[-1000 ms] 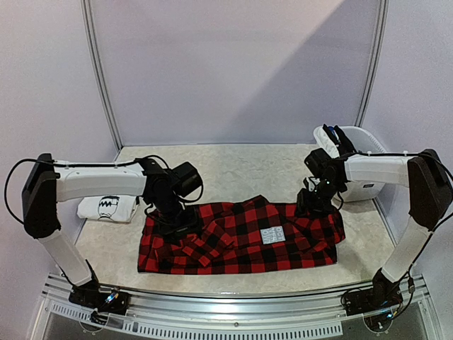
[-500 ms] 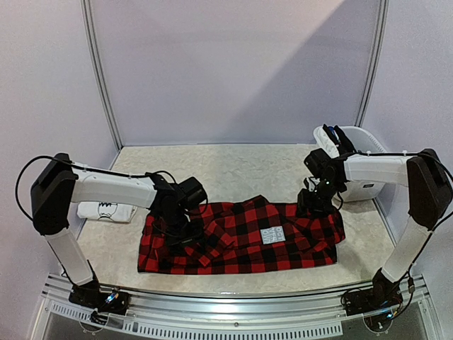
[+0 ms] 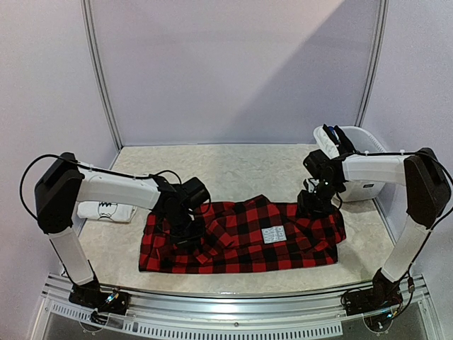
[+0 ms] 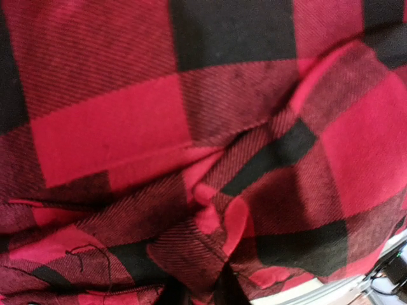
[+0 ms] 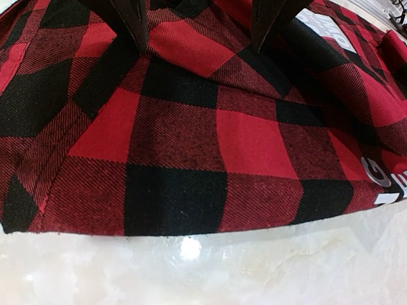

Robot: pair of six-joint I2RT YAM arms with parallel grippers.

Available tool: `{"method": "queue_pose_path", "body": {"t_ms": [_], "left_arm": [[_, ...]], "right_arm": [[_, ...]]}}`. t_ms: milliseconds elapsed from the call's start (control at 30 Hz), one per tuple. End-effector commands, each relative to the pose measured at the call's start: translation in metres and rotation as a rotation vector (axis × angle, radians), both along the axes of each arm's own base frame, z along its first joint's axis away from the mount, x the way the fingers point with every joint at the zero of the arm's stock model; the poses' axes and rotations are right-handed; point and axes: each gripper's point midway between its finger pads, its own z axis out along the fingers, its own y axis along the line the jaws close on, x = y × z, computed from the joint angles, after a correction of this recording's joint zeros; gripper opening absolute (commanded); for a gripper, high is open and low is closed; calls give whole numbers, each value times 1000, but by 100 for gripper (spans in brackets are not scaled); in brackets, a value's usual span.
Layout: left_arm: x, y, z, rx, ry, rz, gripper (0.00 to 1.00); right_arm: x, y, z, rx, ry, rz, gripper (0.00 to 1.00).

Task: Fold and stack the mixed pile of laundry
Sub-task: Adjust the 1/3-folded shirt at the center of the board.

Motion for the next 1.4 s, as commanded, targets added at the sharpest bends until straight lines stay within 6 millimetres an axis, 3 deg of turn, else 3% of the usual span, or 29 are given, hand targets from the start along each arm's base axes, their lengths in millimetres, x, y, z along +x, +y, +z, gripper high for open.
{"method": "queue_pose_path", "body": {"t_ms": [0,333,667,1200,1367], "left_arm": [[20,-1,17,4,-92,-28,3],[53,23,64,59,-186,-77,0],[83,44,103,95,-259,-221,0],[99,73,110,200,-317,-379,0],[91,86,105,223,-269,-384,0]], "right_arm": [[3,-3,-3,-21,4,-4,56],[4,-2,1,-18,5,-22,56],[14,0,36,-2,-39,-49,56],[2,-6,72,48,-75,-150,56],[-3,-9,76,62,-84,-176,57]]}}
